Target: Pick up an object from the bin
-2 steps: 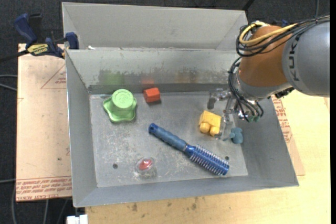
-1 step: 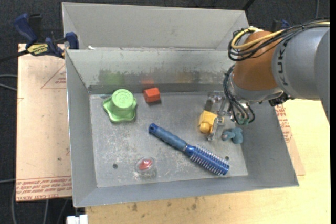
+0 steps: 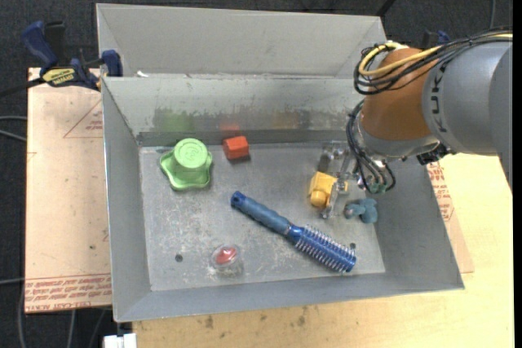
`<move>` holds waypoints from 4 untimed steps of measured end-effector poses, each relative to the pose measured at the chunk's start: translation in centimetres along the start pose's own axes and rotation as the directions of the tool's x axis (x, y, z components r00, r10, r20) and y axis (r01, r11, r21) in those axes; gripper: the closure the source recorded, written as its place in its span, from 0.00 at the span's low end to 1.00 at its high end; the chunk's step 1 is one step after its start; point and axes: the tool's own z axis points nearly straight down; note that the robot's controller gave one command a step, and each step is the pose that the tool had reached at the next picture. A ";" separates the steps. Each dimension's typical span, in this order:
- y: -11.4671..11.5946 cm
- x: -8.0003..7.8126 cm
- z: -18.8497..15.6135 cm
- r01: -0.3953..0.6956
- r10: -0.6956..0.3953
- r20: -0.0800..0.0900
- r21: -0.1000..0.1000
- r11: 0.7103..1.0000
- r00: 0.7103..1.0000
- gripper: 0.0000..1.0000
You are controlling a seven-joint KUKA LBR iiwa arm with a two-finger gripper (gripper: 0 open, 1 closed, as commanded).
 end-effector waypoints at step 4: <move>0.2 -0.4 -7.2 0.003 -0.003 0.002 0.001 1.000 1.000 1.00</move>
Offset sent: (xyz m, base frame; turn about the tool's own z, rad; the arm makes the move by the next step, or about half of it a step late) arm 0.0000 0.0000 0.0000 0.0000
